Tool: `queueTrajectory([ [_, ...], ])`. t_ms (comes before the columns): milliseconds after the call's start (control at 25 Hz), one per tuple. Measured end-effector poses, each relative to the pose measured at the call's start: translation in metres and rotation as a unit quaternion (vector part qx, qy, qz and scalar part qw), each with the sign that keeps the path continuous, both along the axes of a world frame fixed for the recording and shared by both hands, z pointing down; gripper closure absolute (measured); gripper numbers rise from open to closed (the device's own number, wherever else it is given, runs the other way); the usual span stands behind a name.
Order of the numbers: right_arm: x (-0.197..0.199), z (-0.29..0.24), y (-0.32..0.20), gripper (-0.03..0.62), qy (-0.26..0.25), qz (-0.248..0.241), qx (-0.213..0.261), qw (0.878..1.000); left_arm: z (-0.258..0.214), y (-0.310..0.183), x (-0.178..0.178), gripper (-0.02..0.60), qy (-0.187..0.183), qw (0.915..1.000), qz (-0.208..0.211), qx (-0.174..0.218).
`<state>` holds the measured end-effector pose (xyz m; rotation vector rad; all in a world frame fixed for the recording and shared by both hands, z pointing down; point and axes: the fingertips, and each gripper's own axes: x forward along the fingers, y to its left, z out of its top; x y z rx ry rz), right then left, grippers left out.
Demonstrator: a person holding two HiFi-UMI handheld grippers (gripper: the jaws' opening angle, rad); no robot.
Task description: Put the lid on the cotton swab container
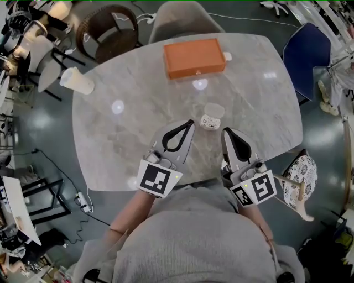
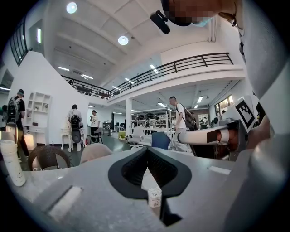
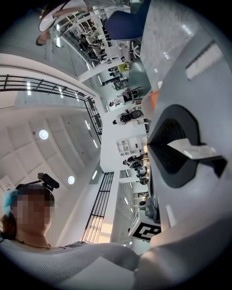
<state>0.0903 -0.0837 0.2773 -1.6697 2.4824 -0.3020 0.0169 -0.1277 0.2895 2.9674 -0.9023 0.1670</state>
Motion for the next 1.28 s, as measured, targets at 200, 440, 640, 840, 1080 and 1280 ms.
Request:
queueTrajectory([
  [200,0.008,-0.005,-0.008,0.594,0.011,-0.016,0.002,1.0,-0.001,-0.001,0.005,0.583,-0.003,1.0,-0.004,-0.001],
  [440,0.016,0.001,-0.01,0.594,0.01,-0.022,-0.008,1.0,0.015,-0.006,0.007,0.583,-0.017,0.9997,-0.006,-0.015],
  [640,0.017,0.012,-0.009,0.594,0.01,-0.03,-0.019,0.999,0.028,-0.005,0.012,0.583,-0.031,0.9993,0.017,-0.004],
  [840,0.017,0.017,-0.012,0.594,0.008,-0.034,-0.023,0.999,0.04,-0.004,0.016,0.541,-0.042,0.9981,0.045,-0.007],
  [1080,0.021,0.028,-0.016,0.594,0.006,-0.037,-0.033,0.999,0.057,-0.004,0.021,0.501,-0.06,0.9959,0.065,-0.015],
  [1280,0.027,0.029,-0.022,0.594,0.01,-0.033,-0.033,0.999,0.066,-0.003,0.023,0.443,-0.058,0.9945,0.082,-0.03],
])
